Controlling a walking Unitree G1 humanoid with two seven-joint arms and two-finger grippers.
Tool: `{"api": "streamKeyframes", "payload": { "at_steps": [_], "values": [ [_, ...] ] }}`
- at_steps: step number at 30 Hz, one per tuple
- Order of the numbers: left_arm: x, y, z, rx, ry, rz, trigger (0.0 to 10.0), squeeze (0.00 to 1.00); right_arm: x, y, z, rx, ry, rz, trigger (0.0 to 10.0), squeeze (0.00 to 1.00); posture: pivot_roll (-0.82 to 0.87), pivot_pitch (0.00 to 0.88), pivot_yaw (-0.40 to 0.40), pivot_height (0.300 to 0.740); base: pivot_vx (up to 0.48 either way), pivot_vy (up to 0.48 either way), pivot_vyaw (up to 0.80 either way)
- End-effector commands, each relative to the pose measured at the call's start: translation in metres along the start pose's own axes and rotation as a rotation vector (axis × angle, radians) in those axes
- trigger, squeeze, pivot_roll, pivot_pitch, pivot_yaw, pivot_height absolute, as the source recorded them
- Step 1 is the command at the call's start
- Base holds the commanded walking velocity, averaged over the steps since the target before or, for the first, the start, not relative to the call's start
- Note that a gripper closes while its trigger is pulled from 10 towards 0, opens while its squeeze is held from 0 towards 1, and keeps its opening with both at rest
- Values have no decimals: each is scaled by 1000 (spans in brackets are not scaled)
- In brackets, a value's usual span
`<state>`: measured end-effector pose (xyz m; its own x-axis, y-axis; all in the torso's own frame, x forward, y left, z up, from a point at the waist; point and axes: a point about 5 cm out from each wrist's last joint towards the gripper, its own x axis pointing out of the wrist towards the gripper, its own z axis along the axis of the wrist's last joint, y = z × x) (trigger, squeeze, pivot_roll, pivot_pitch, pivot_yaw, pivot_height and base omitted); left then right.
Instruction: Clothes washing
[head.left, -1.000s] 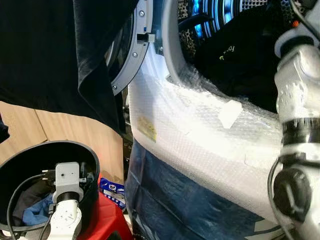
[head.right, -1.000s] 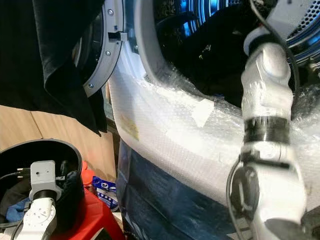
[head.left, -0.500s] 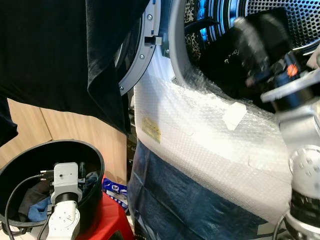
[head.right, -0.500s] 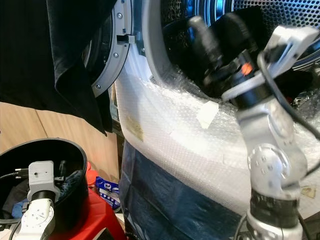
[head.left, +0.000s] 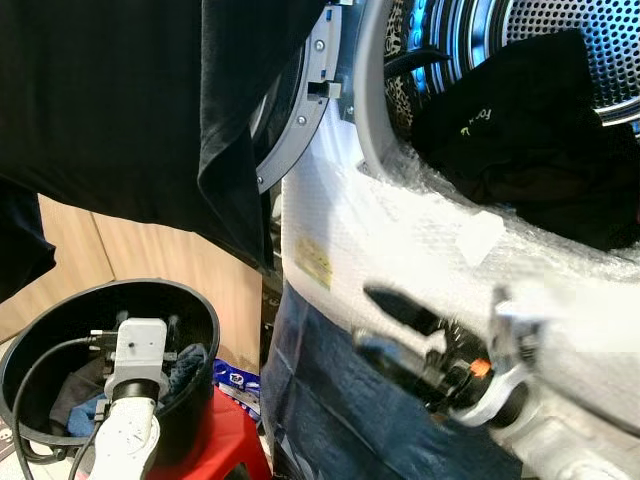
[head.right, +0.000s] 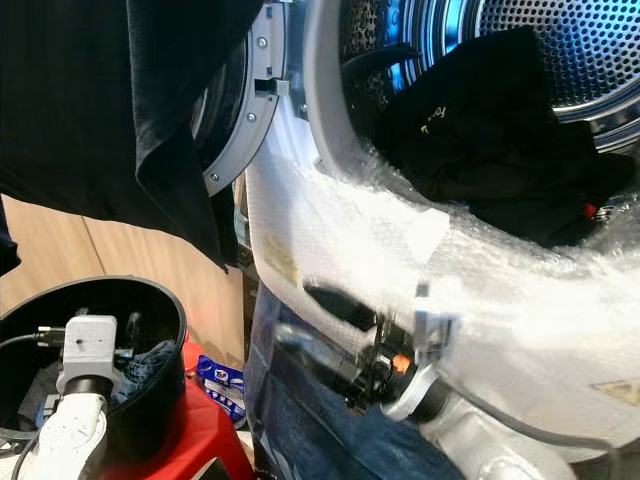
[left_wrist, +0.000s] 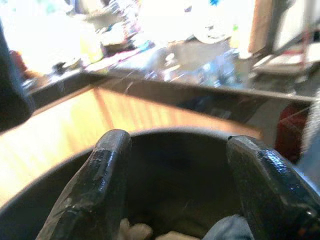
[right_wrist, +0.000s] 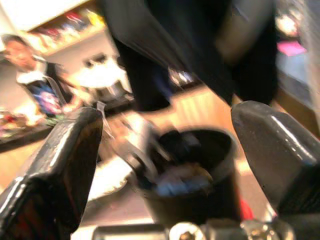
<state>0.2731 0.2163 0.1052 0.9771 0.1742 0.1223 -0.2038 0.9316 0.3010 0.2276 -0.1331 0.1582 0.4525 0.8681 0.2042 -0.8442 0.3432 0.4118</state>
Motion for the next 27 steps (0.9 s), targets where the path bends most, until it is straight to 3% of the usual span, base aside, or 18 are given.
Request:
{"api": "streamKeyframes", "payload": {
  "at_steps": [1, 4, 5, 12, 14, 15, 20, 24, 25, 27],
  "values": [
    [2, -11, 10, 20, -44, -84, 10000, 0, -12, -13, -19, 30, 59, -76, 10000, 0, 26, 0, -62, 740, 0, 0, 0],
    [1, -25, 11, 4, -46, -193, 10000, 0, -28, -29, -42, 99, 92, -189, 10000, 0, 31, 0, -58, 740, 0, 0, 0],
    [-1, -35, 13, -2, -50, -273, 10000, 0, -41, -39, -58, 147, 117, -266, 10000, 0, 28, 0, -55, 740, 0, 0, 0],
    [-16, -82, 18, -40, -12, -682, 10000, 0, -74, -59, -116, 239, 222, -506, 10000, 0, 25, 0, -41, 740, 0, 0, 0],
    [-23, -96, 12, -59, 42, -803, 10000, 0, -84, -67, -131, 252, 259, -624, 10000, 0, 33, 0, -32, 740, 0, 0, 0],
    [-32, -113, 4, -43, 94, -926, 10000, 0, -95, -76, -143, 243, 296, -769, 10000, 0, 31, 0, -29, 740, 0, 0, 0],
    [-50, -142, -12, -88, 198, -1103, 10000, 0, -119, -93, -156, 213, 383, -1088, 10000, 0, 31, 0, -24, 740, 0, 0, 0],
    [-63, -162, -30, -96, 287, -1186, 10000, 0, -137, -101, -158, 186, 409, -1304, 10000, 0, 27, 0, -24, 740, 0, 0, 0],
    [-67, -167, -38, -65, 321, -1204, 10000, 0, -144, -103, -158, 212, 389, -1394, 10000, 0, 9, 0, -19, 740, 0, 0, 0],
    [-72, -171, -45, -36, 357, -1225, 10000, 0, -148, -104, -159, 214, 396, -1441, 10000, 0, 4, 0, -18, 740, 0, 0, 0]
  ]
}}
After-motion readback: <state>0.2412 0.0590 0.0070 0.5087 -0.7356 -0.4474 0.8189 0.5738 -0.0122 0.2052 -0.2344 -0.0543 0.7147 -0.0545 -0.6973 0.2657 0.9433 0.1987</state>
